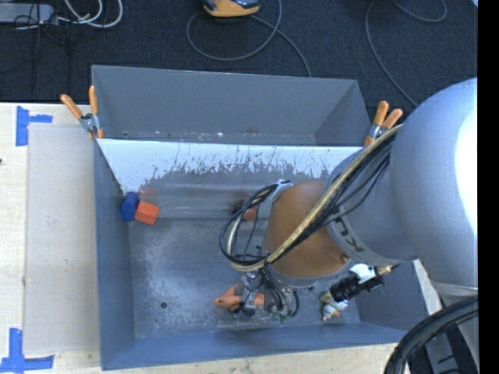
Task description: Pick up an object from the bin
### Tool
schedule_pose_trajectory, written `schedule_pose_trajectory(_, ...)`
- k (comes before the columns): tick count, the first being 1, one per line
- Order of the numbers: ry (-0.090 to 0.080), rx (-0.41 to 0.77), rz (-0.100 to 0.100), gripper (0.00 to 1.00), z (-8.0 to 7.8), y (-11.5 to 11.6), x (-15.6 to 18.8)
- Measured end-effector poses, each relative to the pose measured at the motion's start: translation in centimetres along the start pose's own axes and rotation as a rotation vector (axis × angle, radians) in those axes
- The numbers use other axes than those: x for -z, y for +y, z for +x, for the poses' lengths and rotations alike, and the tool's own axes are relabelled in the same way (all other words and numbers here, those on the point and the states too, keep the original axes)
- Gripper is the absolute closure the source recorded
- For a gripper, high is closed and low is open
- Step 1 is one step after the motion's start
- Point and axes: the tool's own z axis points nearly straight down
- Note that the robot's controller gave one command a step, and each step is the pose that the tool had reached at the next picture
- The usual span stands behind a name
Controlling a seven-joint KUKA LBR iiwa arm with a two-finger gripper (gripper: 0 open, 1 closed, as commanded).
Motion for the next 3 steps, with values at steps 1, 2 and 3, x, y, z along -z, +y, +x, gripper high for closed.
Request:
schedule_pose_trajectory(1,0.000,0.000,0.000,1.00,0.0,0.0,0.0)
schedule_pose_trajectory(2,0.003,0.000,0.001,1.00,0.1,0.0,0.3)
schedule_pose_trajectory(3,0.012,0.000,0.004,1.00,0.4,-0.2,2.3)
